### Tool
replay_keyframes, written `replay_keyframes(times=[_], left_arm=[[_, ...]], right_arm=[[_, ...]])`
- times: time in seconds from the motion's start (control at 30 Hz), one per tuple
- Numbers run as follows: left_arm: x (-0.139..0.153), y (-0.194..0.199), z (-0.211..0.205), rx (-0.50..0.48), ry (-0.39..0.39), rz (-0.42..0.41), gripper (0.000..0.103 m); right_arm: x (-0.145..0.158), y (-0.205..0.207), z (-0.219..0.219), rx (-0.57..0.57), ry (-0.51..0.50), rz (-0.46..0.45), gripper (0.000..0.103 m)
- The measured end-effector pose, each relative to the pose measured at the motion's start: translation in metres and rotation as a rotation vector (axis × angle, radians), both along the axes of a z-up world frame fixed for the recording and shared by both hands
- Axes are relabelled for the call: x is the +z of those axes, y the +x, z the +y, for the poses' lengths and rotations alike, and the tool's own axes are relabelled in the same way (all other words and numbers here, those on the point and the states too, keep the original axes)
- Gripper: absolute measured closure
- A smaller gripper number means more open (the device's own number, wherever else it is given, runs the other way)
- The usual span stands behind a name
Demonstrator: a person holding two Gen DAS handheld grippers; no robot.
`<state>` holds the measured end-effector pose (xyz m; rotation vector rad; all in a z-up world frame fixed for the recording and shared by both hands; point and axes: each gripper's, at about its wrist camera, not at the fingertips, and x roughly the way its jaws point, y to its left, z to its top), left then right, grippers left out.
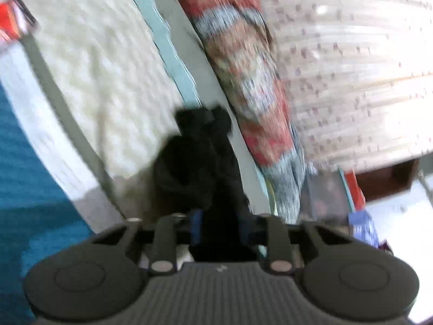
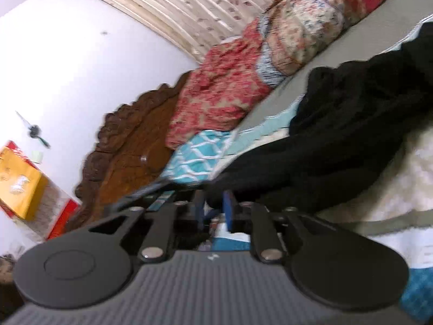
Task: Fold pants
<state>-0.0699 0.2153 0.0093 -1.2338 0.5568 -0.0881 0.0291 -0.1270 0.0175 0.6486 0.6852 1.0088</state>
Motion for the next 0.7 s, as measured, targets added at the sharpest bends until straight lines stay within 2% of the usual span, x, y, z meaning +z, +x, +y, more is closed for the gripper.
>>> replay_keyframes(times=[0.03, 0.07, 0.1, 0.2, 0.27, 0.33, 0.37, 0.4, 0.43, 0.47, 0.5, 0.57, 0.7], left_arm=[[0.001, -0.004, 0.009, 0.018, 0.0, 0.002, 0.095], [0.0, -0.009, 0.017, 0.041, 0.016, 0.024, 0.095], [-0.001, -0.012, 0.021, 0.053, 0.027, 0.036, 0.095], [-0.012, -0.017, 0.024, 0.048, 0.031, 0.07, 0.095], [-0.021, -0.016, 0.02, 0.035, 0.021, 0.097, 0.095], [-0.027, -0.014, 0.017, 0.02, 0.024, 0.118, 0.095], [-0.028, -0.014, 0.017, 0.015, 0.027, 0.121, 0.095], [-0.028, -0.015, 0.019, 0.011, 0.035, 0.118, 0.095], [-0.024, -0.015, 0.019, 0.012, 0.047, 0.116, 0.095], [-0.022, -0.014, 0.02, 0.012, 0.057, 0.111, 0.095], [-0.017, -0.014, 0.021, 0.015, 0.066, 0.105, 0.095], [-0.01, -0.015, 0.025, 0.018, 0.078, 0.092, 0.095], [0.008, -0.014, 0.032, 0.012, 0.126, 0.078, 0.095]], right_arm=[[-0.004, 0.001, -0.007, -0.043, -0.029, -0.004, 0.059], [-0.01, 0.004, -0.017, -0.09, -0.05, 0.003, 0.058], [-0.018, 0.008, -0.029, -0.152, -0.06, 0.029, 0.058], [-0.048, 0.029, -0.074, -0.354, -0.086, 0.144, 0.043], [-0.067, 0.049, -0.106, -0.492, -0.056, 0.226, 0.032], [-0.081, 0.069, -0.132, -0.594, -0.003, 0.287, 0.017], [-0.087, 0.08, -0.141, -0.624, 0.016, 0.314, 0.017], [-0.093, 0.092, -0.147, -0.648, 0.021, 0.344, 0.018], [-0.098, 0.103, -0.152, -0.664, 0.013, 0.376, 0.033], [-0.101, 0.111, -0.157, -0.664, 0.0, 0.387, 0.051], [-0.101, 0.119, -0.161, -0.667, -0.043, 0.394, 0.076], [-0.091, 0.119, -0.172, -0.686, -0.086, 0.365, 0.082], [-0.021, 0.092, -0.218, -0.791, -0.124, 0.106, 0.084]])
